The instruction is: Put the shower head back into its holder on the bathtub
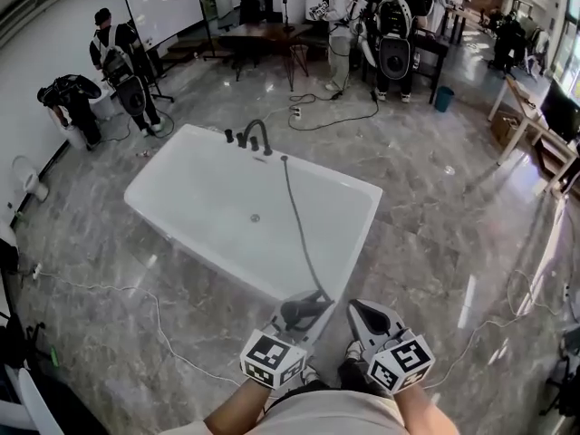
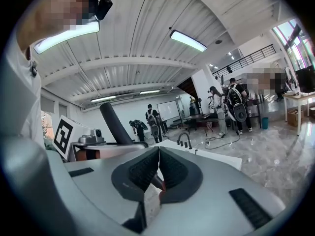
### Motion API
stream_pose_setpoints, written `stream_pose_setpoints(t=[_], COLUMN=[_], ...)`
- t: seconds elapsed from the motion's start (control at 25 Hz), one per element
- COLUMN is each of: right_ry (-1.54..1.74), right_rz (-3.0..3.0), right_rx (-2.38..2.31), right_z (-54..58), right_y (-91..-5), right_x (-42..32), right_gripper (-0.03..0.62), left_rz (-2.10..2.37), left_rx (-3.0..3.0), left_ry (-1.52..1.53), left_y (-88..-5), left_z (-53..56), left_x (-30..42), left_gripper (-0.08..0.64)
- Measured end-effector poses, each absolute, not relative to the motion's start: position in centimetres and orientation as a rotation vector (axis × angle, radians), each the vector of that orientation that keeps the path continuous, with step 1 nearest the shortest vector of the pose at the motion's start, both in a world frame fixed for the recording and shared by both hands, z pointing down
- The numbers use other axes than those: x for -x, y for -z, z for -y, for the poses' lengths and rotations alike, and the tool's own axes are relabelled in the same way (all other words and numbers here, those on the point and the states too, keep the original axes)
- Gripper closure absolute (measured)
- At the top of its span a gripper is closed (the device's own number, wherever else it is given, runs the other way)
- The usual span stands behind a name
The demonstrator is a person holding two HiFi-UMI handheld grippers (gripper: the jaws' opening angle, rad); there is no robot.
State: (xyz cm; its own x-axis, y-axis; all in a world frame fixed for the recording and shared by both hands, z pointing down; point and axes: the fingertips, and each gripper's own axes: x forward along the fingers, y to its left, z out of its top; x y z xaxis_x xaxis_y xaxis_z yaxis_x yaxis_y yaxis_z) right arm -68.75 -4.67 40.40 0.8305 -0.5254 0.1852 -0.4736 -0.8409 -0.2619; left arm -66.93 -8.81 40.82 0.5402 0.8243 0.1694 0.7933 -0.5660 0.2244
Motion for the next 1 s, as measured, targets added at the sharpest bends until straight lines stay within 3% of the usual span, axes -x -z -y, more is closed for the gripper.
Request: stream_pose_setpoints(t=[0.44,1.0], right_ry=[0.336,0.335], right_rz=[-0.779,-0.723], right_rx=[2.759,2.763], right_z=[-0.9,-17.6], right_y=[-41.6,-42.3], right_x=[64.4,56.6], right_gripper=[0.577,0.577], left_rz=[-1.384,-1.352], left_rx=[-2.669,-2.682], left_ry=[-0.398,-0.376], left_y=[-41.1,-40.2], left_z=[3.4,-12.0], left_x=[63.2,55.0], left_gripper=[0.436,0.436])
